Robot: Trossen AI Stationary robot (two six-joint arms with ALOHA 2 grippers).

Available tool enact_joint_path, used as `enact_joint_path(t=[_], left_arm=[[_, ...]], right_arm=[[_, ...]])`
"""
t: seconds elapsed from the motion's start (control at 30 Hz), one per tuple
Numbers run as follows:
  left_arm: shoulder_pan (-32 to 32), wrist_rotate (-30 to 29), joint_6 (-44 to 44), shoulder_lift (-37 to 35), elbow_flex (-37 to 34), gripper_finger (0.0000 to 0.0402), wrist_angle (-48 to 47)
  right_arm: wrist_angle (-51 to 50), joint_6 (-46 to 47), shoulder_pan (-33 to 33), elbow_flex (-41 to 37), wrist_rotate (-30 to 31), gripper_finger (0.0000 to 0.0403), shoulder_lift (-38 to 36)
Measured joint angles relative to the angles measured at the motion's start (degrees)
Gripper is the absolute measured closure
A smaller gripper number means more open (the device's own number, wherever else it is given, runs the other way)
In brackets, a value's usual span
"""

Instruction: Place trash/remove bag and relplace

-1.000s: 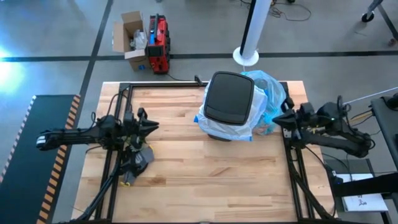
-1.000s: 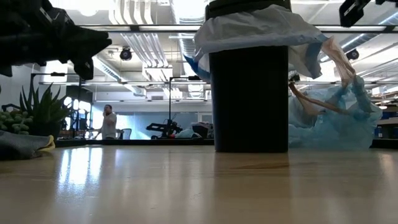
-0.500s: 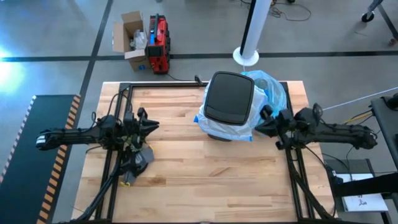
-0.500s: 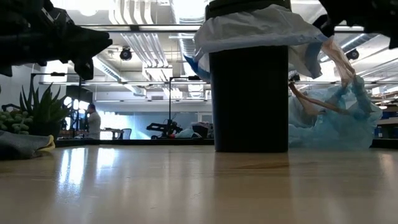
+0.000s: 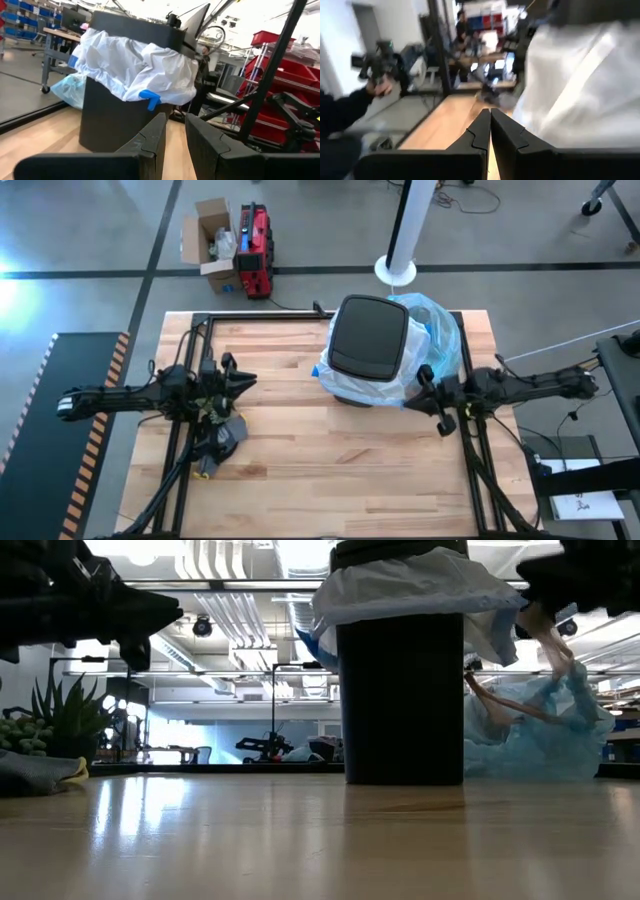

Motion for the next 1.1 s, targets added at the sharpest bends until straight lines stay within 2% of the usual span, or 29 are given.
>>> enact_joint_path(t=[0.23,0.4,0.6,0.87,1.0,1.1], left_arm=[[0.04,-2.15,-0.22,1.58,0.07,0.0342,-0.74],[0.04,-1.83,0.6,0.76,0.09,0.0342,-2.05],[0.0,2.93,3.17,-3.06,0.13,0.0342,-4.87],[0.0,16.35,6.62,-6.72,-0.22,0.0342,-7.49],[0.02,16.33,9.02,-7.34,-0.22,0.0342,-10.39],[0.02,12.62,11.2,-7.69,-0.24,0.0342,-13.17]], right_arm=[[8.71,-0.33,0.11,-6.74,0.97,0.0403,2.72],[8.49,-1.96,0.11,-6.72,1.36,0.0403,0.42],[6.3,-4.71,0.11,-6.72,1.38,0.0403,-4.64],[3.77,-5.53,0.09,-6.72,1.47,0.0403,-4.26],[3.93,-4.95,0.09,-6.72,1.49,0.0403,-3.25],[5.14,-5.21,0.09,-6.74,1.6,0.0403,-3.29]])
